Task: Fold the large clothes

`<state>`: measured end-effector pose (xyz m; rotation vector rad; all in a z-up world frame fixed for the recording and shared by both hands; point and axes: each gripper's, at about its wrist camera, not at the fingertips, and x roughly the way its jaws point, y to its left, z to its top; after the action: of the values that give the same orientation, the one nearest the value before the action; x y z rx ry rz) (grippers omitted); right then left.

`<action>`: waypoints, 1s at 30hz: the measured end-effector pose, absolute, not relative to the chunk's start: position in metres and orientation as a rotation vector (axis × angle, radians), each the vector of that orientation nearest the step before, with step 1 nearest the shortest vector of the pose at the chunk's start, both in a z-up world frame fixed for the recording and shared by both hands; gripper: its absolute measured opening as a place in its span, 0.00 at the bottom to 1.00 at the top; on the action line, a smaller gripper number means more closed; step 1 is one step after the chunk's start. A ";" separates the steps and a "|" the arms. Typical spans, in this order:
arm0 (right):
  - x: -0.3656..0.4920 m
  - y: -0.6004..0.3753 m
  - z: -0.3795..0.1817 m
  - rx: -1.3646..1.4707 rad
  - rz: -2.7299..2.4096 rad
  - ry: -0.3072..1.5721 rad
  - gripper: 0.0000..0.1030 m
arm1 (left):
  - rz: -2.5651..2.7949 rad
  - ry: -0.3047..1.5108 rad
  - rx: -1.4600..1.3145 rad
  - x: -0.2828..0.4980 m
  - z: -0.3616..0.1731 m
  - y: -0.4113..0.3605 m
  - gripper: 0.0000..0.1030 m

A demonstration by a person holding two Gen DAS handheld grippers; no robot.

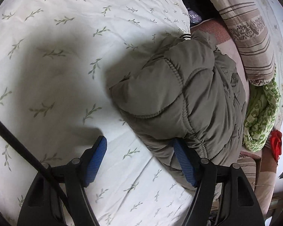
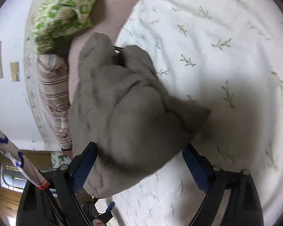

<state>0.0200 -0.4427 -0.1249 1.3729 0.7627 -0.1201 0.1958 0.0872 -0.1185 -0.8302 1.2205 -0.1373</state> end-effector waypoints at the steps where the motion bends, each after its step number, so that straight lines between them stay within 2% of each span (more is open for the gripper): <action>1: 0.022 -0.443 -0.123 1.359 -0.124 0.770 0.91 | -0.129 1.218 -0.812 0.197 -0.113 0.087 0.70; 5: 0.031 -0.445 -0.112 1.308 -0.127 0.792 0.89 | -0.110 1.181 -0.733 0.197 -0.097 0.087 0.70; 10: 0.030 -0.452 -0.116 1.329 -0.118 0.825 0.85 | -0.081 1.173 -0.832 0.193 -0.099 0.113 0.70; 15: 0.028 -0.453 -0.094 1.179 -0.141 0.899 0.86 | -0.034 1.121 -0.949 0.191 -0.091 0.145 0.72; 19: 0.036 -0.460 -0.061 0.905 -0.208 0.891 0.86 | -0.072 1.183 -0.809 0.229 -0.086 0.131 0.74; 21: 0.046 -0.466 -0.048 0.765 -0.227 0.858 0.94 | -0.163 1.176 -0.641 0.257 -0.069 0.110 0.74; 23: 0.062 -0.475 -0.060 0.813 -0.138 0.872 0.96 | -0.227 1.121 -0.457 0.274 -0.054 0.092 0.76; 24: 0.072 -0.479 -0.074 0.868 -0.086 0.899 0.96 | -0.255 1.101 -0.381 0.281 -0.052 0.085 0.81; 26: 0.087 -0.482 -0.104 0.982 -0.008 0.954 0.96 | -0.314 1.093 -0.271 0.297 -0.061 0.076 0.83; 28: 0.097 -0.479 -0.122 0.992 0.015 1.013 0.96 | -0.303 1.169 -0.381 0.309 -0.089 0.085 0.94; 30: 0.102 -0.482 -0.134 1.001 0.021 1.041 0.99 | -0.320 1.221 -0.523 0.316 -0.108 0.095 0.96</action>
<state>0.1020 -0.4823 -0.1342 1.0005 1.0405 0.0211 0.3163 0.0951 -0.1081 -0.5233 1.2209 -0.3203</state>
